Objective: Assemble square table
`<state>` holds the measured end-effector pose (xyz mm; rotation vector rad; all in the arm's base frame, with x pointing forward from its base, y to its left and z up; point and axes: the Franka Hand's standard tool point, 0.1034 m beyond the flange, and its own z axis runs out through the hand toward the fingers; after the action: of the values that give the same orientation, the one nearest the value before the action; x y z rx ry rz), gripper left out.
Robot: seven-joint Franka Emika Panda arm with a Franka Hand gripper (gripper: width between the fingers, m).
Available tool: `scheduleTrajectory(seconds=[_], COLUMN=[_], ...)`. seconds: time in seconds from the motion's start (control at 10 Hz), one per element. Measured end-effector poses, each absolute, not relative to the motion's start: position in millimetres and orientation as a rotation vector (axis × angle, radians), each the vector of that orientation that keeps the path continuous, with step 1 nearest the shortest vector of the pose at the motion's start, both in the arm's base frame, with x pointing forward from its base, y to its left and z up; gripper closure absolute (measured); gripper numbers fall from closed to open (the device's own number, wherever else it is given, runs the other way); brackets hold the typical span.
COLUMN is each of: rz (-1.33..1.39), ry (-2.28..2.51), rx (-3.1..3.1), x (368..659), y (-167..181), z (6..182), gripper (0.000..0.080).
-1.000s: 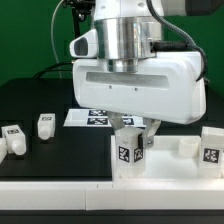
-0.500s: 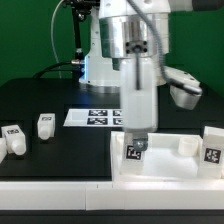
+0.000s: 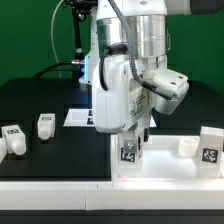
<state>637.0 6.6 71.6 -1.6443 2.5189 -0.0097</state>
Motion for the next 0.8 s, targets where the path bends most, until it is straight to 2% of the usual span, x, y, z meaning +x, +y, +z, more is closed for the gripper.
scheduleTrajectory(seconds=[0.1, 0.2, 0.3, 0.5, 0.8], rz=[-0.012, -0.016, -0.012, 0.034, 0.029], ry=[2.504, 2.473, 2.451, 2.431, 2.427], rx=[-1.662, -1.684, -1.693, -1.689, -1.708], x=[638, 638, 633, 619, 619], y=[7, 8, 10, 27, 25], z=[73.6, 83.0, 95.2, 120.8, 115.0], gripper=[0.0410, 0.0237, 0.0169, 0.0153, 0.0151])
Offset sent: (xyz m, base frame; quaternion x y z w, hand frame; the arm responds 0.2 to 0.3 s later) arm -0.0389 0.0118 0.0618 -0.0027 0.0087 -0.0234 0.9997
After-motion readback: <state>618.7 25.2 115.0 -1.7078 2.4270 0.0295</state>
